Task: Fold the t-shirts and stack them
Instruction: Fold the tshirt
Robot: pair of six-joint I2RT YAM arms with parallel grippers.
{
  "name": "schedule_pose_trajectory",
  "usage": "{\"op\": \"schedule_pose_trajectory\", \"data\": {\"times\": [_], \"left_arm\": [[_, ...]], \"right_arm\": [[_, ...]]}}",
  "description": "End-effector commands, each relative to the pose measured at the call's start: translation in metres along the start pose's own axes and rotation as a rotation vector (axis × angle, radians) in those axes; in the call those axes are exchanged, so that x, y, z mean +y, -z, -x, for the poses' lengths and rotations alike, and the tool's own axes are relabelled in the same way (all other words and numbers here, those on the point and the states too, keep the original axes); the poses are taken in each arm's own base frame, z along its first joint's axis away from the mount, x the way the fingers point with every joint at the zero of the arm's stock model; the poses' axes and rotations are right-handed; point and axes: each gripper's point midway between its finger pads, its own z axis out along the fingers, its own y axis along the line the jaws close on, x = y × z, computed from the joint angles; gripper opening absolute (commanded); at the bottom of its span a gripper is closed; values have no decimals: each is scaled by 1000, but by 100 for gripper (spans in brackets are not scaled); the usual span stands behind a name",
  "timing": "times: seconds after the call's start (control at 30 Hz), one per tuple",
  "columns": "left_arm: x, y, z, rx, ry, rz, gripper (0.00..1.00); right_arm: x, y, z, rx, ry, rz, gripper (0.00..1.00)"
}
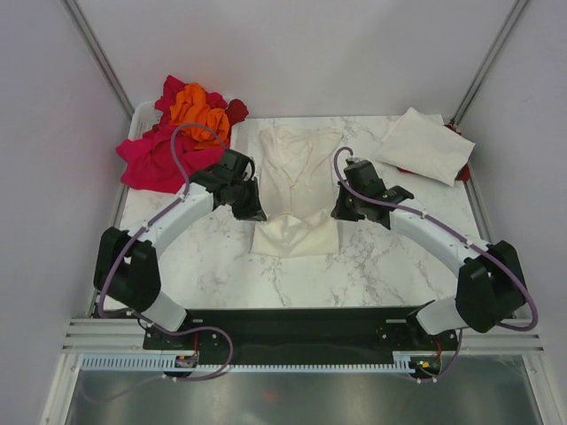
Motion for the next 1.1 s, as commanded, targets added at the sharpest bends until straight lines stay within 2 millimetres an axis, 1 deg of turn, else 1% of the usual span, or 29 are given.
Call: {"op": "schedule_pose_trajectory", "data": {"times": [0.0, 0.03, 0.07, 0.1, 0.13, 0.17, 0.2, 0.23, 0.27, 0.4, 0.57, 0.6, 0.63, 0.67, 0.7, 0.73, 0.77, 0.8, 0.83, 0.87, 0.9, 0.93, 0.97, 1.0, 1.03, 1.07], "left_arm": [[-4, -10, 25, 9, -94, -21, 2], [-2, -11, 31, 4, -95, -18, 2], [-6, -10, 40, -8, -99, -26, 2], [-5, -11, 44, -7, -100, -24, 2], [1, -17, 48, 0, -92, -13, 2], [0, -17, 52, -2, -92, -15, 2], [0, -16, 61, -15, -87, -17, 2], [4, -22, 63, -3, -84, -8, 2], [0, -21, 70, -12, -86, -18, 2], [6, -31, 83, -6, -88, 3, 2], [10, -43, 98, 3, -85, 12, 2], [14, -51, 97, 21, -75, 19, 2], [14, -53, 98, 26, -70, 13, 2], [12, -53, 103, 20, -68, 8, 2], [15, -61, 104, 32, -66, 12, 2], [15, -64, 106, 33, -69, 9, 2], [11, -64, 114, 20, -75, 3, 3], [12, -67, 119, 16, -78, 5, 3], [16, -78, 120, 32, -74, 15, 3], [13, -77, 130, 17, -77, 13, 3], [13, -79, 136, 18, -75, 6, 5], [20, -95, 133, 56, -63, 15, 7], [11, -91, 152, 17, -74, 4, 15], [19, -93, 148, 60, -52, 42, 16], [26, -105, 149, 82, -42, 67, 18], [12, -98, 168, 41, -62, 40, 28]], "right_arm": [[3, -9, 32, -36, 40, 13, 0], [1, -12, 36, -36, 43, 7, 0], [1, -16, 38, -34, 46, 1, 0], [-3, -22, 45, -35, 41, -10, 0], [-3, -25, 48, -33, 40, -13, 0], [-5, -28, 51, -33, 45, -19, 0], [-4, -33, 55, -22, 40, -5, 0], [-4, -36, 57, -21, 43, -6, 0], [-3, -37, 59, -21, 45, -6, 0], [-6, -53, 67, -6, 42, -14, 0], [-9, -66, 76, 1, 36, -18, 0], [-10, -71, 78, 5, 37, -20, 0], [-11, -73, 79, 10, 36, -21, 0], [-9, -74, 84, 4, 36, -15, 0], [-13, -81, 83, 13, 33, -23, 0], [-14, -84, 84, 16, 34, -25, 0], [-11, -85, 92, 3, 34, -19, 0], [-17, -94, 92, 17, 27, -31, 0], [-18, -98, 94, 20, 25, -32, 0], [-15, -100, 106, 3, 21, -23, 0], [-23, -111, 102, 35, 10, -42, 0], [-25, -115, 103, 44, 4, -49, 0], [-23, -117, 118, 23, -2, -48, 2], [-32, -125, 114, 54, -15, -70, 8], [-32, -128, 119, 51, -20, -69, 17], [-27, -125, 132, 26, -23, -64, 44]]}}
